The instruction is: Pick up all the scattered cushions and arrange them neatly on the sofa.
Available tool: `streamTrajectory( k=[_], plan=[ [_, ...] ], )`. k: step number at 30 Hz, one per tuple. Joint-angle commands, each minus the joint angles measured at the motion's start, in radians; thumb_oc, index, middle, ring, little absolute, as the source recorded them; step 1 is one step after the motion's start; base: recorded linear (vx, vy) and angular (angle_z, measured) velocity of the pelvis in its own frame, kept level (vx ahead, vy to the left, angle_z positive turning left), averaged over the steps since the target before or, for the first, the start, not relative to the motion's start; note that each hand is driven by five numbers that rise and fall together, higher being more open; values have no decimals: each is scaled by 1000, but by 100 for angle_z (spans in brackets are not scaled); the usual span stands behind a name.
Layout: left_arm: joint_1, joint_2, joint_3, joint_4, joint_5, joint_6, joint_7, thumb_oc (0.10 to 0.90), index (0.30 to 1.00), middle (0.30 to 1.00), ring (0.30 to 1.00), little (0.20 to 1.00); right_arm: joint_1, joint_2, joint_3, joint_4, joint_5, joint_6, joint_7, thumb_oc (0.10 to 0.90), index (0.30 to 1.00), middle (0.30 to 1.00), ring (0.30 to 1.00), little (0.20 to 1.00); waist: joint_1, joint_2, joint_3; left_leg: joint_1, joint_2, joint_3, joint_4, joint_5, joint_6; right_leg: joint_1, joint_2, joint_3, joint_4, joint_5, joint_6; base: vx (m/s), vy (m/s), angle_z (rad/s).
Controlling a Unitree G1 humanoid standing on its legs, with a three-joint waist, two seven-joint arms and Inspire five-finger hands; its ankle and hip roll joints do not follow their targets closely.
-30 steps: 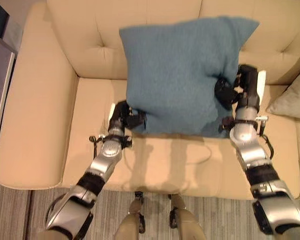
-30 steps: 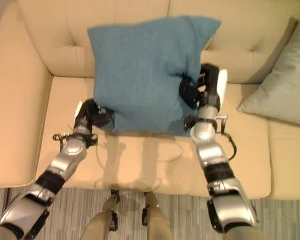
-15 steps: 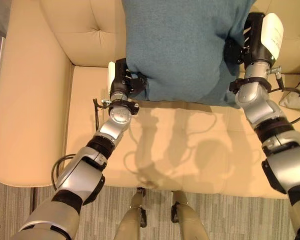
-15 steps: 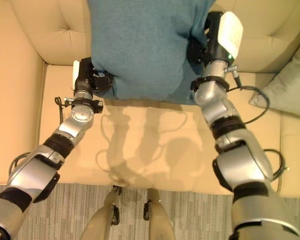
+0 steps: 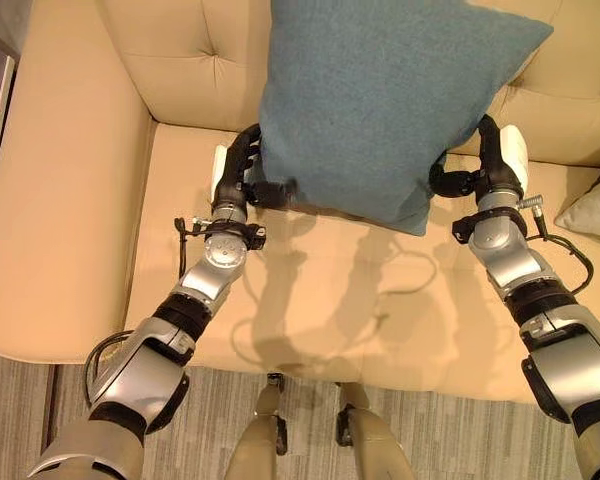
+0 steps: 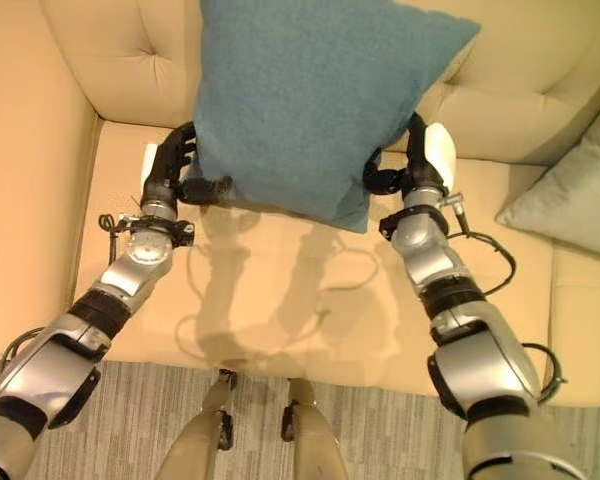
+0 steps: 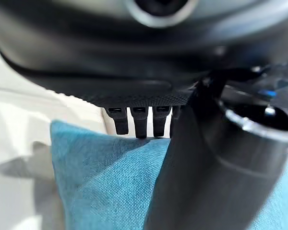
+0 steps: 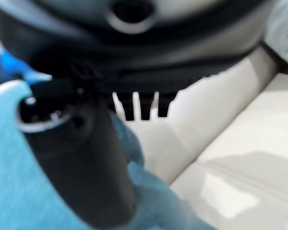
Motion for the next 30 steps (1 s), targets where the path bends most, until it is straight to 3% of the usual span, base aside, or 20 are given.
streamTrajectory(
  k=[1,5,8,10,13,16,22,30],
  plan=[
    [-71,34,46,-93,29,-137,-1,800,900,900,900,900,-12,-44,-32,-61,20,-84,-25,800,900,900,900,900,17,-29,-92,-8,-14,31,1,-54,-81,-6,-36,26,3,-79,121,0,0,0],
    [-5,104,95,-62,90,-117,-9,800,900,900,900,900,118,-96,-143,-127,34,-112,-19,800,900,900,900,900,15,-31,-102,-6,-10,29,1,-56,-84,-3,-36,22,3,-83,122,9,-1,1],
    [96,114,162,-80,89,-115,-24,800,900,900,900,900,275,-86,-244,-202,70,-136,7,800,900,900,900,900,10,-32,-120,9,-8,32,1,-63,-83,13,-35,20,3,-91,120,56,-9,1],
    [277,101,239,-145,102,-106,-73,800,900,900,900,900,481,-38,-342,-278,108,-158,80,800,900,900,900,900,6,-38,-142,64,-4,36,1,-79,-83,70,-34,11,3,-106,116,101,-31,1],
    [396,86,283,-179,105,-100,-112,800,900,900,900,900,590,-8,-382,-309,113,-160,123,800,900,900,900,900,5,-44,-152,101,0,36,1,-83,-84,112,-34,6,3,-115,114,79,-16,0],
    [660,46,374,-206,136,-74,-184,800,900,900,900,900,798,59,-454,-328,94,-151,196,800,900,900,900,900,7,-48,-153,206,12,43,1,-104,-84,225,-34,-5,3,-141,107,128,-27,-2],
    [904,-12,432,-65,229,-18,-263,800,900,900,900,900,985,177,-482,-278,84,-129,278,800,900,900,900,900,9,-41,-151,362,32,60,1,-128,-75,372,-27,-11,3,-179,98,85,-33,-3],
    [957,-79,378,308,439,19,-283,800,900,900,900,900,1041,266,-372,-50,43,-110,349,800,900,900,900,900,17,-34,-140,502,52,63,1,-154,-60,518,0,2,3,-217,81,17,-58,0]
  ],
)
